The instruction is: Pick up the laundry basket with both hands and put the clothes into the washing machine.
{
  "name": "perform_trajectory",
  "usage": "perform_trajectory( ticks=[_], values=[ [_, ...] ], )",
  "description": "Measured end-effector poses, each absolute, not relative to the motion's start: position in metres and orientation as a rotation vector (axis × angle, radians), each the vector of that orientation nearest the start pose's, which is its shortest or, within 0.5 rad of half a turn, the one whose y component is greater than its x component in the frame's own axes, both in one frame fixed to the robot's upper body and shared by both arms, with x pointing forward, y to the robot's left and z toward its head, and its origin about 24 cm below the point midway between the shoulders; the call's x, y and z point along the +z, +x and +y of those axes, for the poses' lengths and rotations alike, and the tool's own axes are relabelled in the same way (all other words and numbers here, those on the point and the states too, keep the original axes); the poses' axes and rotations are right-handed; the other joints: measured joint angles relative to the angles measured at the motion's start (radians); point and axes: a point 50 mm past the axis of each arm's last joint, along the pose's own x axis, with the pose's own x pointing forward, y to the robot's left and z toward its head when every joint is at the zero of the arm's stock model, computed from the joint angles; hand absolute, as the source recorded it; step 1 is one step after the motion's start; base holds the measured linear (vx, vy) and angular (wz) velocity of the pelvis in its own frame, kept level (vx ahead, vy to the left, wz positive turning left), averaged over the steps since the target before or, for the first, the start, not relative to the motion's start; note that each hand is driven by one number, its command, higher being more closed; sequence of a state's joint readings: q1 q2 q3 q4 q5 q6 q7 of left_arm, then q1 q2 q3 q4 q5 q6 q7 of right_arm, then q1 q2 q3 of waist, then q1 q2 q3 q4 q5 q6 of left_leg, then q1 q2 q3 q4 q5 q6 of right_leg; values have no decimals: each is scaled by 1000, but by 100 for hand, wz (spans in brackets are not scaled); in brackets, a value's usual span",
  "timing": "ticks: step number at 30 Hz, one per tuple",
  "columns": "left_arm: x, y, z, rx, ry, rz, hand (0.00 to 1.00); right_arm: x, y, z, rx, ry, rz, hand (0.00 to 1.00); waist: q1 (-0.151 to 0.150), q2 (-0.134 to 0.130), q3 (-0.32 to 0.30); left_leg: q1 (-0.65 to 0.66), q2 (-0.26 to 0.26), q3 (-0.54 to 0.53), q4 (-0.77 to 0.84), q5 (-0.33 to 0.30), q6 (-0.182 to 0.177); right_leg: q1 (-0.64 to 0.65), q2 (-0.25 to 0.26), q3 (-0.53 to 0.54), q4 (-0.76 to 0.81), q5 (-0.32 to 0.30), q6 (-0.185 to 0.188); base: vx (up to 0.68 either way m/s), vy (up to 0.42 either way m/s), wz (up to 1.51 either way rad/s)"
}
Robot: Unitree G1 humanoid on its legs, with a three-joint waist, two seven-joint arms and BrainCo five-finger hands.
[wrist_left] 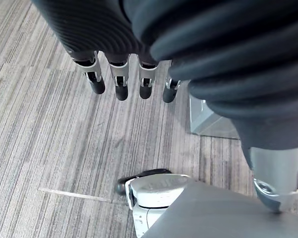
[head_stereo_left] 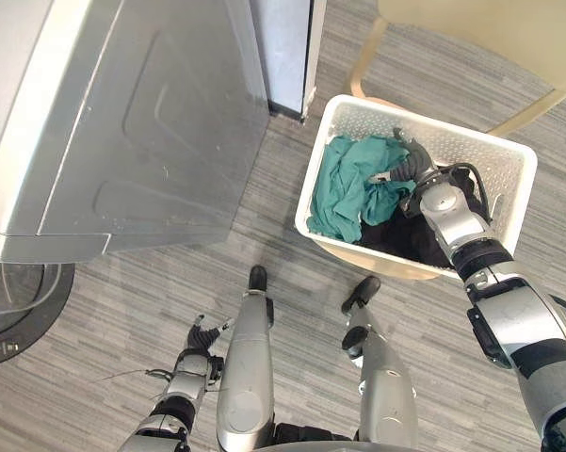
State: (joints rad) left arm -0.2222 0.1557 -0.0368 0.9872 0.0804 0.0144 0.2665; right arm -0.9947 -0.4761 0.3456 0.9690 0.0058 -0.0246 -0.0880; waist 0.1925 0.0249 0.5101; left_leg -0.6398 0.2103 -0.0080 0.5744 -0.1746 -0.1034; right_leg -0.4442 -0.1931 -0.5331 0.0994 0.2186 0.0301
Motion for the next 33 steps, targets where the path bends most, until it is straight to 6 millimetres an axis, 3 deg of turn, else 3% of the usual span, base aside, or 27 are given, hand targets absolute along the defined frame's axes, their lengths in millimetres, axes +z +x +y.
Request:
perform_trajectory(
  ticks=[10, 15, 16, 24, 33],
  values=[
    [-96, 233, 200, 258, 319, 709, 0, 151, 410, -186, -63, -591, -36, 0, 23, 3, 12, -52, -11, -52, -15, 21, -2, -17, -3, -52, 4, -13, 11, 6, 11, 14],
    [-91, 239, 197, 284, 278, 680, 0, 156, 410, -186, -93, -571, -71, 0, 32, 2, 12, -75, -18, -71, -34, 36, -8, -39, -18, -73, 23, -24, 7, -15, 31, 14],
    [-90, 240, 196, 285, 274, 675, 0, 158, 410, -185, -99, -568, -84, 100, 37, 2, 12, -78, -17, -71, -39, 40, -8, -44, -18, -73, 23, -24, 7, 0, 0, 0],
    [-84, 247, 195, 309, 238, 643, 0, 153, 410, -181, -113, -664, -87, 100, 40, 0, 12, -83, -17, -100, -56, 54, -16, -43, -20, -101, 43, -45, 5, 8, 25, 9],
    [-74, 256, 191, 337, 202, 589, 0, 121, 404, -186, -133, -644, 66, 100, 42, -6, 10, -25, -20, -102, -107, 88, -23, -10, -37, -115, 74, -64, -1, 27, 36, 8]
  ],
)
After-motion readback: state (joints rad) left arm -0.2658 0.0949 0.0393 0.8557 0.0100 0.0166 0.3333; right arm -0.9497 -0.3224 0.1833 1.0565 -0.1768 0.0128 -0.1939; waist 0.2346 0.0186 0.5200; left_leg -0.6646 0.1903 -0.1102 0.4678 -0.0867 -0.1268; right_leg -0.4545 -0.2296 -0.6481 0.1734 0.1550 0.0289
